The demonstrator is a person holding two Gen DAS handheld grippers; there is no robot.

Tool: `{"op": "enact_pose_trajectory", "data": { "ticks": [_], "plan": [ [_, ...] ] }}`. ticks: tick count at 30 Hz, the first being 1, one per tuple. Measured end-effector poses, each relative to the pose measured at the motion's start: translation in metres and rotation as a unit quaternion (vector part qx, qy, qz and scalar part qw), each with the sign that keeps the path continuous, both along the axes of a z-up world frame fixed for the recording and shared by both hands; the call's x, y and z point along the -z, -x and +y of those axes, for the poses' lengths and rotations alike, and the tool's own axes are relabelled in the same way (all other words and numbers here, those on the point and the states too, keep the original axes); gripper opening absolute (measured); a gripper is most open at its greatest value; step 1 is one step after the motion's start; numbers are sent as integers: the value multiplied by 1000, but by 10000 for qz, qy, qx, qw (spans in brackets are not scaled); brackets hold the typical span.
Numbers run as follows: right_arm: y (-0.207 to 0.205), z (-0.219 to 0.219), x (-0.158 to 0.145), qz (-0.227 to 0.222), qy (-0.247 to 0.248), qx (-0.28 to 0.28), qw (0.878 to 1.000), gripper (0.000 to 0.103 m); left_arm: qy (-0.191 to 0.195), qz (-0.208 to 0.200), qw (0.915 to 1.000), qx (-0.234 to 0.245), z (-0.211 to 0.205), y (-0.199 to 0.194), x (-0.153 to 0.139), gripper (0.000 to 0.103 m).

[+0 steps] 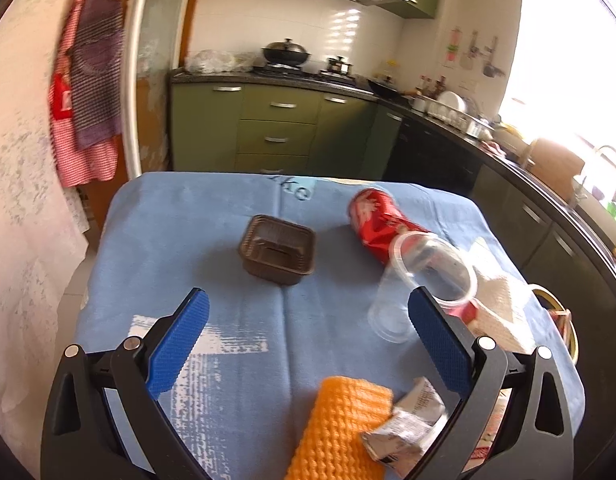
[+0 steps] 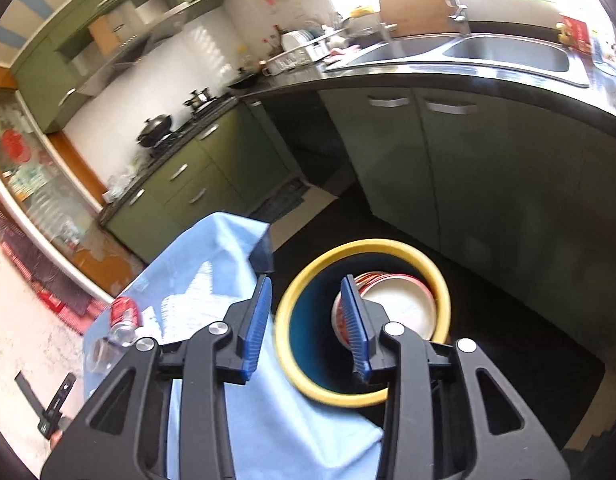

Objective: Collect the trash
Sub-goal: 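Grasp the clear plastic bowl rim with the left tool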

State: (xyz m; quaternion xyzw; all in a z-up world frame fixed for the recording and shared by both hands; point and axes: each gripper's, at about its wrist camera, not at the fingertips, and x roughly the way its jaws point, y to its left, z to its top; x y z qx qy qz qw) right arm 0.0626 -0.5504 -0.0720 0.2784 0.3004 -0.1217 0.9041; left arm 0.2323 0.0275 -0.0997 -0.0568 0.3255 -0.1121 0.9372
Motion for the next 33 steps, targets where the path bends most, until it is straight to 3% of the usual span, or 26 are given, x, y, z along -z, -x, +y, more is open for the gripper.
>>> {"op": "enact_pose_trajectory", "data": {
  "ticks": [6,17,24,33],
  "plan": [
    [3,11,-5,-129,22,-234,9996,39,-45,190,9975,673,-18,7,-11,98],
    [2,22,1,-227,-114,-620,9978,41,-915,416,9811,1654,-83,-5,-4,98],
    [1,26,9,-197,-133,-764,9968,42,-853,736,9765,1837,-108,-30,-1,98],
    [-9,24,19,-134,-244,-845,9960,42,-875,1043,9772,1631,-120,-57,14,98]
  ]
}}
